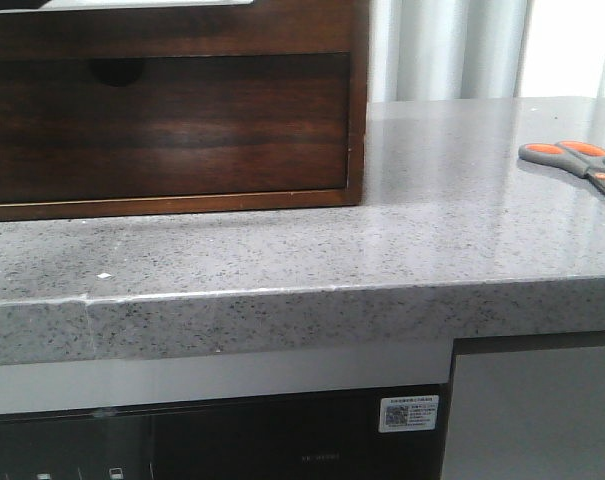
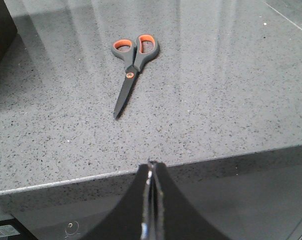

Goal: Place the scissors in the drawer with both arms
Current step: 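Pull the drawer out toward the robot with the left gripper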

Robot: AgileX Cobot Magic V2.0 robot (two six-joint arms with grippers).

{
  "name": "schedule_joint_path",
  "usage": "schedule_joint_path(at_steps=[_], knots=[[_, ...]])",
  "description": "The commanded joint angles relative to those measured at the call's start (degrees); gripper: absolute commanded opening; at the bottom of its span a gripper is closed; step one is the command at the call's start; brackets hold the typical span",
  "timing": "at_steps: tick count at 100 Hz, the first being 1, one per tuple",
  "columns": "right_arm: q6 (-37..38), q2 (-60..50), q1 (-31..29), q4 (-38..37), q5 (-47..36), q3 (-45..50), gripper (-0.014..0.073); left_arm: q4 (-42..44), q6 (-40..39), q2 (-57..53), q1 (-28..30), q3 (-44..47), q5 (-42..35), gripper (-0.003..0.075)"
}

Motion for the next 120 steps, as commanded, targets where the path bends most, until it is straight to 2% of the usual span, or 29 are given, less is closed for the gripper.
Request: schedule_joint_path(at_steps=[1, 46, 72, 82, 94, 101, 106, 120], knots=[[-0.22, 1.1, -0.03, -0.09, -3.99, -2.06, -0.0066, -3.24, -1.96, -4.62, -0.09, 0.51, -3.63, -0.0019], [-0.22, 1.1, -0.03, -0.09, -3.99, -2.06, -0.0066, -3.24, -1.96, -21.93, -0.09, 10.23, -3.85, -0.0019], [-0.22, 1.1, -0.03, -0.09, -3.77, -2.06, -0.0066, -3.24, -2.4, -24.79, -0.09, 11.86, -3.49, -0.0015], [-0.22, 1.1, -0.03, -0.09, -3.64, -2.06, -0.0066, -3.24, -2.4, -24.79, -0.09, 11.86, -4.02, 0.0059], [-0.22, 1.1, -0.03, -0.09, -2.78, -2.06, -0.0066, -3.24, -2.48, -24.79, -0.09, 11.86, -4.1, 0.0251], [-0.22, 1.1, -0.03, -0.09, -2.56, -2.06, -0.0066, -3.24, -2.67, -24.79, -0.09, 11.86, -4.1, 0.0327], [-0.22, 1.1, -0.03, -0.09, -2.42, -2.06, -0.0066, -3.13, -3.71, -24.79, -0.09, 11.86, -4.3, 0.0351], [-0.22, 1.62, 0.11, -0.09, -1.67, -2.21, -0.0066, -3.01, -8.73, -24.79, -0.09, 11.86, -8.83, 0.0352]])
